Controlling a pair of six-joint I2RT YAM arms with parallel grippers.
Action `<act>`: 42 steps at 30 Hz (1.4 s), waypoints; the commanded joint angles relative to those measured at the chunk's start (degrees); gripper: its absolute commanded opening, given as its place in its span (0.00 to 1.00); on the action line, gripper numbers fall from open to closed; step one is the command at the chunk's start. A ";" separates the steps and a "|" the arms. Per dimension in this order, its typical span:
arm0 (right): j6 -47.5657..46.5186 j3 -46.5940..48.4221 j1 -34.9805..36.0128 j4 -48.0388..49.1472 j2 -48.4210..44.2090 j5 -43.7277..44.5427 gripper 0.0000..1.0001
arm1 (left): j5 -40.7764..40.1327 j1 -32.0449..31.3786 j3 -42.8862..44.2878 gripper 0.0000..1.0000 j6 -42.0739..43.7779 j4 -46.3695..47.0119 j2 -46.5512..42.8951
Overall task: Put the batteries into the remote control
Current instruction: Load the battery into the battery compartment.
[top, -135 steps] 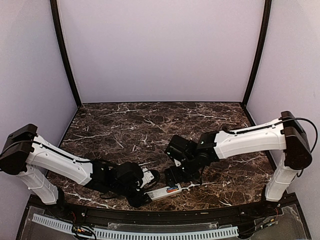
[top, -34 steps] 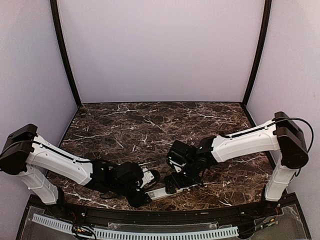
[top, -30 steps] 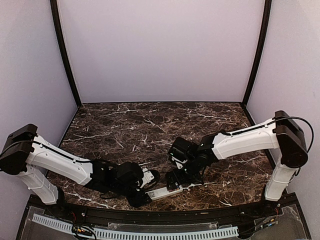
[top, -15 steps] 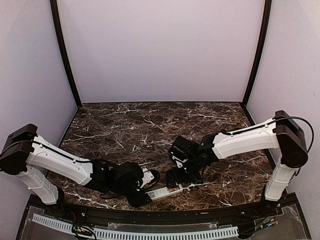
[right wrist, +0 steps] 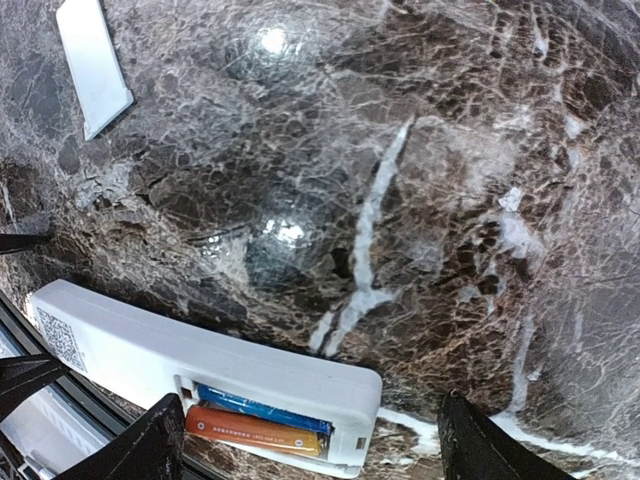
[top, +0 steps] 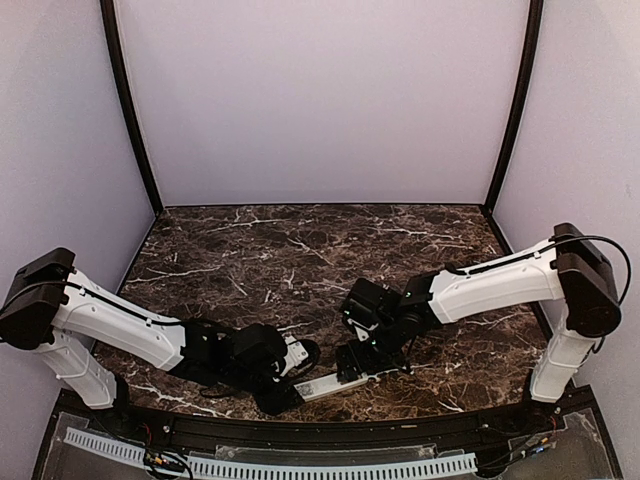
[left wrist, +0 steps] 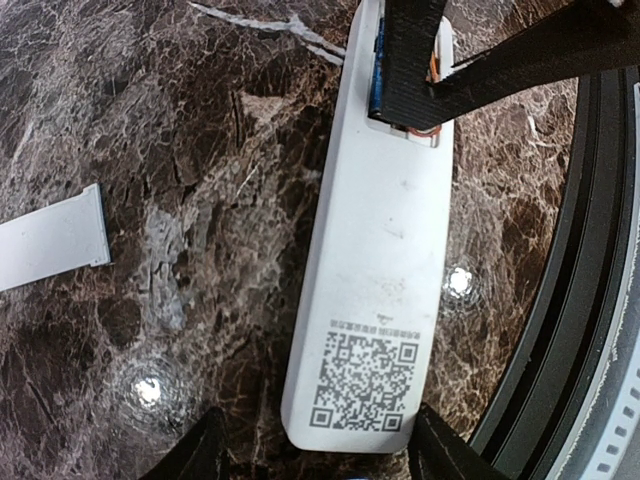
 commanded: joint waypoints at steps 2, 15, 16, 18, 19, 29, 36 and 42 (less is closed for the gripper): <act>1.36 -0.79 0.90 -7.50 2.49 6.01 0.83 | 1.12 -0.17 -1.82 0.60 -0.03 -3.39 1.47; 2.04 -2.74 2.19 -5.99 4.81 7.63 0.78 | 1.16 -0.18 -1.56 0.59 -0.01 -3.55 2.05; 1.33 -2.21 2.17 -6.04 4.81 7.62 0.79 | 1.18 -0.17 -1.56 0.59 0.02 -3.55 2.04; 0.02 -0.89 2.29 -6.23 4.45 7.74 0.80 | 1.16 -0.17 -1.56 0.59 0.04 -3.55 2.10; -0.50 -0.47 2.22 -6.42 4.38 7.98 0.80 | 1.16 -0.17 -1.56 0.59 0.04 -3.55 2.02; 1.82 -5.31 1.96 -4.50 2.47 9.26 0.68 | 1.16 -0.17 -1.40 0.58 0.28 -3.59 2.17; 1.79 -8.34 2.52 1.30 4.30 6.69 0.65 | 1.76 -0.28 -0.48 0.55 1.85 -3.91 2.18; 1.01 -8.72 2.91 2.86 4.69 6.57 0.74 | 2.61 -1.04 3.02 0.54 5.71 -4.18 0.45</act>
